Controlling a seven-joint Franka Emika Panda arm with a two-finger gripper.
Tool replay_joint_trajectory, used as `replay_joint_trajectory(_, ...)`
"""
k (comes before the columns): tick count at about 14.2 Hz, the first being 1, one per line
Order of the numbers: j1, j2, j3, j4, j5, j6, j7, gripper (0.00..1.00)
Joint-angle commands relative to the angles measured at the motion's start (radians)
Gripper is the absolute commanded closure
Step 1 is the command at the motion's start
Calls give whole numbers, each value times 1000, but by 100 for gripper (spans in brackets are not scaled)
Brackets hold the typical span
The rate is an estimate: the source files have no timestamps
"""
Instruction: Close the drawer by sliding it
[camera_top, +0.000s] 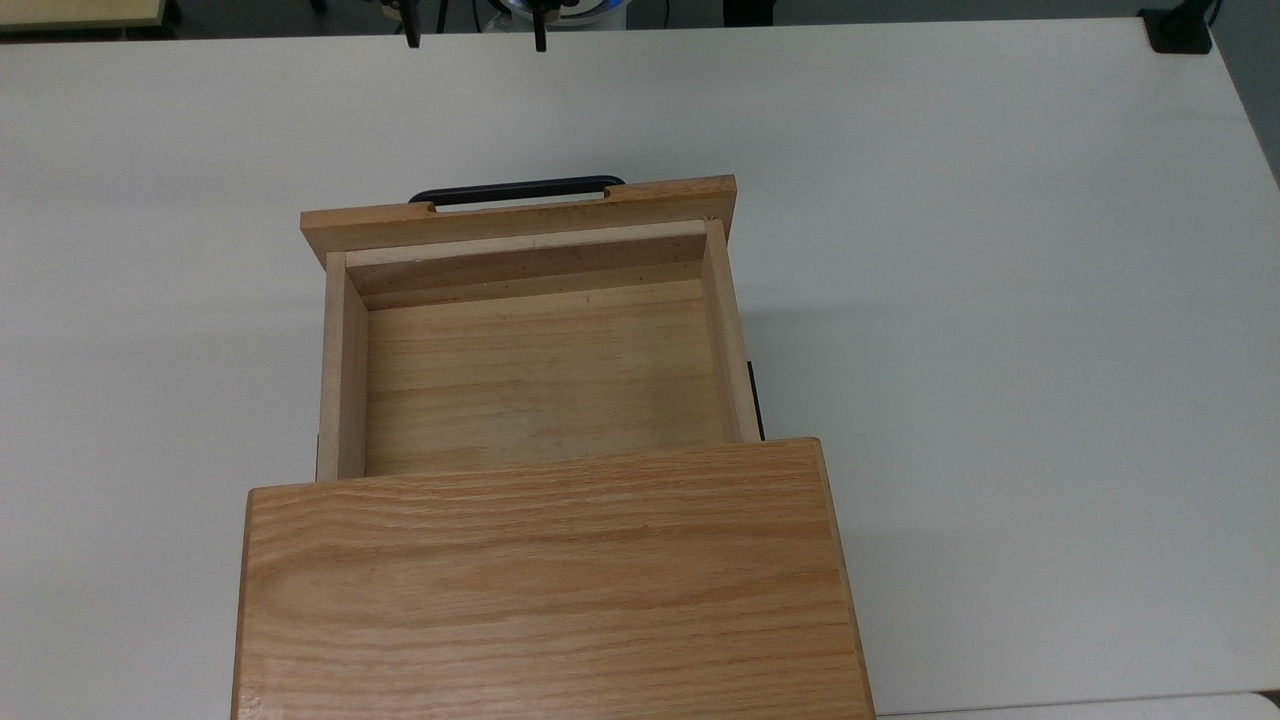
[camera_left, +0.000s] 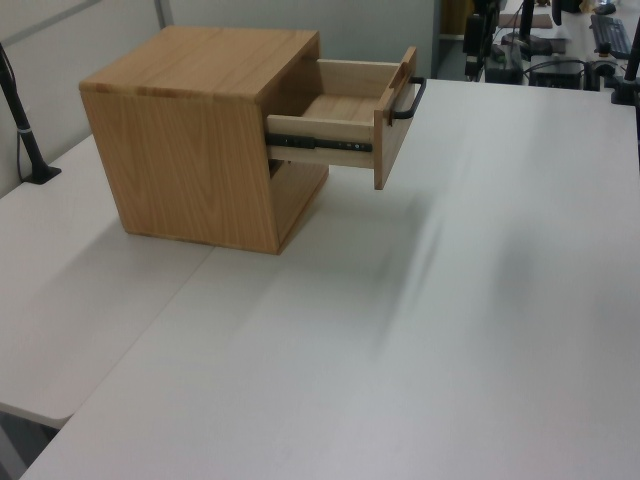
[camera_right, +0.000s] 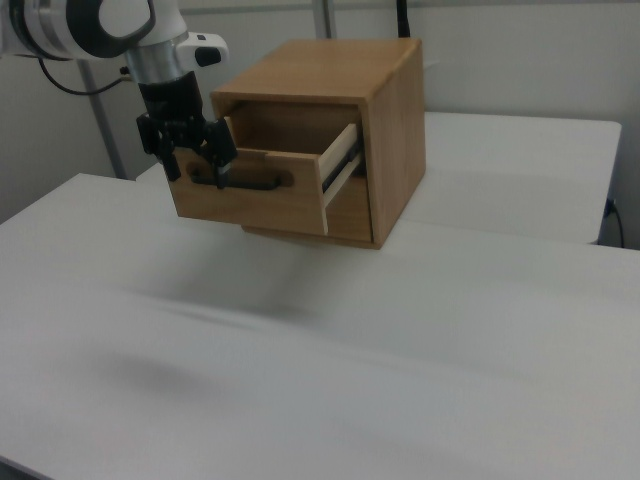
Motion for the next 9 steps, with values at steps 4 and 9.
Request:
replay_joint_trajectory(4, 19, 9, -3, -42, -13, 33, -49, 21)
replay_joint_trajectory(9, 71, 74, -3, -36, -14, 134, 120, 64)
